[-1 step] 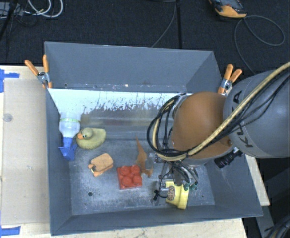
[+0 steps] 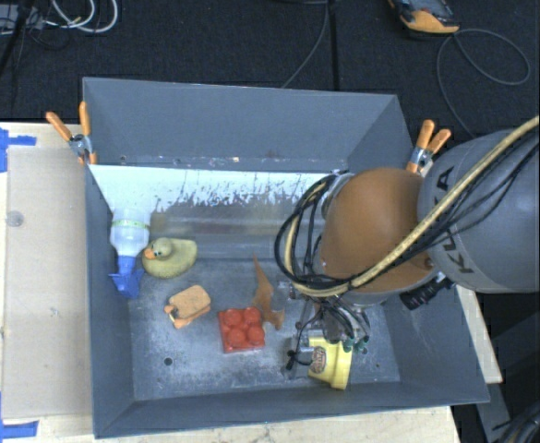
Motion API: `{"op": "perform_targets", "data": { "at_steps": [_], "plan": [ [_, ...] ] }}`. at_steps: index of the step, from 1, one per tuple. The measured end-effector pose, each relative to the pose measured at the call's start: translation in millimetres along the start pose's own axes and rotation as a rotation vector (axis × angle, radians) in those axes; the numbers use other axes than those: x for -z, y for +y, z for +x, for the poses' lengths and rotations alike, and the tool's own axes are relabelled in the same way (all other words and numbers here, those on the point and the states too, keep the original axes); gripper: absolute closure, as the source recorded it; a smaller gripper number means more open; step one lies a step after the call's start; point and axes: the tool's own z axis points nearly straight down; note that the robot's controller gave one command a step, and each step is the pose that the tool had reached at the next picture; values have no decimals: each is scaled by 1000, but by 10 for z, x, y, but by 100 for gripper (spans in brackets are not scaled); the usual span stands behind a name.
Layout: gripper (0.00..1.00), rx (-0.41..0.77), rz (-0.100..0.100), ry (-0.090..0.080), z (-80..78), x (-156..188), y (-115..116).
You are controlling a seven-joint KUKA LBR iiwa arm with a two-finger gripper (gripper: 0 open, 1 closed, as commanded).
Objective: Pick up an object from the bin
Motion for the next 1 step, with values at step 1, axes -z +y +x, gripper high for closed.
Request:
{"op": "perform_targets", "data": {
  "at_steps": [1],
  "plan": [
    [0,99,-1,0,-136,-334,-394]
  ]
}}
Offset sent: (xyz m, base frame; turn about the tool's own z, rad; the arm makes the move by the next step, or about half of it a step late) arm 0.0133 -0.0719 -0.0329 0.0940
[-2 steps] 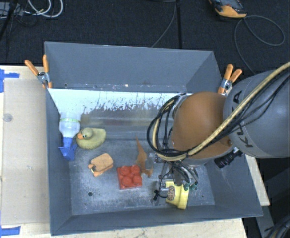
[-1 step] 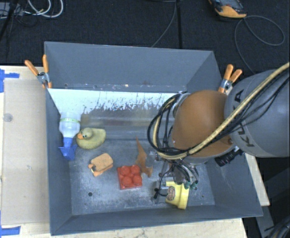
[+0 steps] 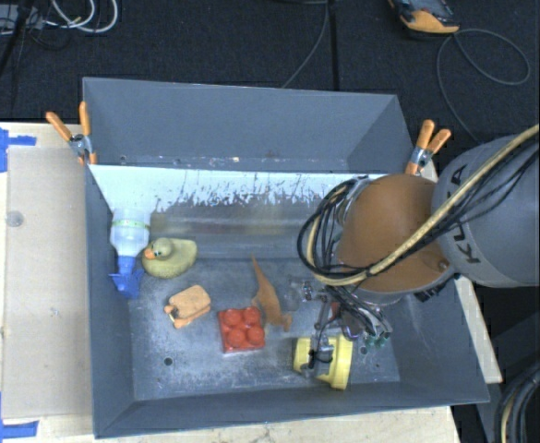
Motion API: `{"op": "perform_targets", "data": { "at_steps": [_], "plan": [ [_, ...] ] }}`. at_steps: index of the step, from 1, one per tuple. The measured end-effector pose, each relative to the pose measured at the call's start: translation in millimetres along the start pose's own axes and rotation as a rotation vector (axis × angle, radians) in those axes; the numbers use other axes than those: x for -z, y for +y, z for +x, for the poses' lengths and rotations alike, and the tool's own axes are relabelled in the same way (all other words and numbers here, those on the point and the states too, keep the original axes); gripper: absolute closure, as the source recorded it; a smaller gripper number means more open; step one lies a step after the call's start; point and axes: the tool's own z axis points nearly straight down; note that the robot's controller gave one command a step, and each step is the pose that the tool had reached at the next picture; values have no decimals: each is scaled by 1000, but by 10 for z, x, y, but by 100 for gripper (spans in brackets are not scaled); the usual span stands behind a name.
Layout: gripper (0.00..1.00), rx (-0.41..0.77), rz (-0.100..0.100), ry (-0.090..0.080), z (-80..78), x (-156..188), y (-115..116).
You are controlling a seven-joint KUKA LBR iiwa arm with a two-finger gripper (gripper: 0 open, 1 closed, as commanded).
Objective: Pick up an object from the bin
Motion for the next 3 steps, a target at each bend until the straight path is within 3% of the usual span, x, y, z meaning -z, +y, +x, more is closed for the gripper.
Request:
{"op": "perform_targets", "data": {
  "at_steps": [2,3],
  "plan": [
    [0,-164,0,3,103,-54,-405],
    [0,46,1,1,-253,-337,-415]
  ]
}}
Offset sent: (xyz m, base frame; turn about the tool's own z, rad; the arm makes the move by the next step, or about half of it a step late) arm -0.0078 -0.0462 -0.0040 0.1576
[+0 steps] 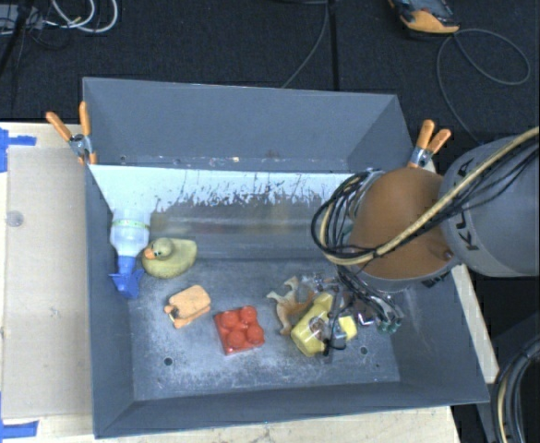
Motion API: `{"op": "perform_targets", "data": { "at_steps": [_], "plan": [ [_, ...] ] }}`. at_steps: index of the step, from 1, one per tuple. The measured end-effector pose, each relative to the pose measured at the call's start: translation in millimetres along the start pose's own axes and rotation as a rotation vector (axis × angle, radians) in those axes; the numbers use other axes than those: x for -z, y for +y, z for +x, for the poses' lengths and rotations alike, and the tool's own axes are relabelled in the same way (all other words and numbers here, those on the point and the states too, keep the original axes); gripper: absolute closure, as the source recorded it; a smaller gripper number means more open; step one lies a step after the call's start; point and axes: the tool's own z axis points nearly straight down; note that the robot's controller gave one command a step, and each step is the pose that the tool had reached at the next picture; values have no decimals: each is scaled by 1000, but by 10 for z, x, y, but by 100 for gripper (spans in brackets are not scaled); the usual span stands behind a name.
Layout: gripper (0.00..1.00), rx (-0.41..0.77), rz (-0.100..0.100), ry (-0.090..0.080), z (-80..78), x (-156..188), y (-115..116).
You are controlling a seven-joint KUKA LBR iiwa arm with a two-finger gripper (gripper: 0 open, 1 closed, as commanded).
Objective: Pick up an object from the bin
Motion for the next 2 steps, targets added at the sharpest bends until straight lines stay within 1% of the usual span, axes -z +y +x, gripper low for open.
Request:
{"op": "perform_targets", "data": {
  "at_steps": [1,2],
  "plan": [
    [100,-8,-5,-1,-265,-234,33],
    [100,-8,-5,-1,-264,-235,32]
  ]
}}
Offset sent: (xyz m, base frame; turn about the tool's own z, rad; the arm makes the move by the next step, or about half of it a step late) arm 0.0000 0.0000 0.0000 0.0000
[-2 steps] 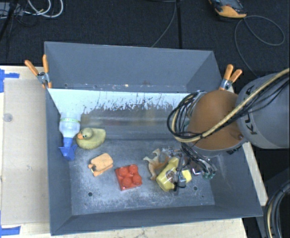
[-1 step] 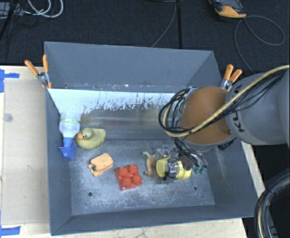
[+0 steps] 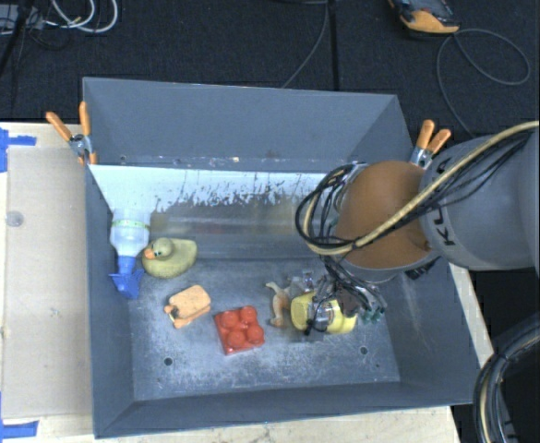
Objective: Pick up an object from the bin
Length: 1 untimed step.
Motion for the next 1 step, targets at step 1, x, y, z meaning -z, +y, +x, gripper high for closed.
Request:
{"op": "perform_targets", "data": {
  "at_steps": [1],
  "plan": [
    [100,0,-1,2,12,45,4]
  ]
}}
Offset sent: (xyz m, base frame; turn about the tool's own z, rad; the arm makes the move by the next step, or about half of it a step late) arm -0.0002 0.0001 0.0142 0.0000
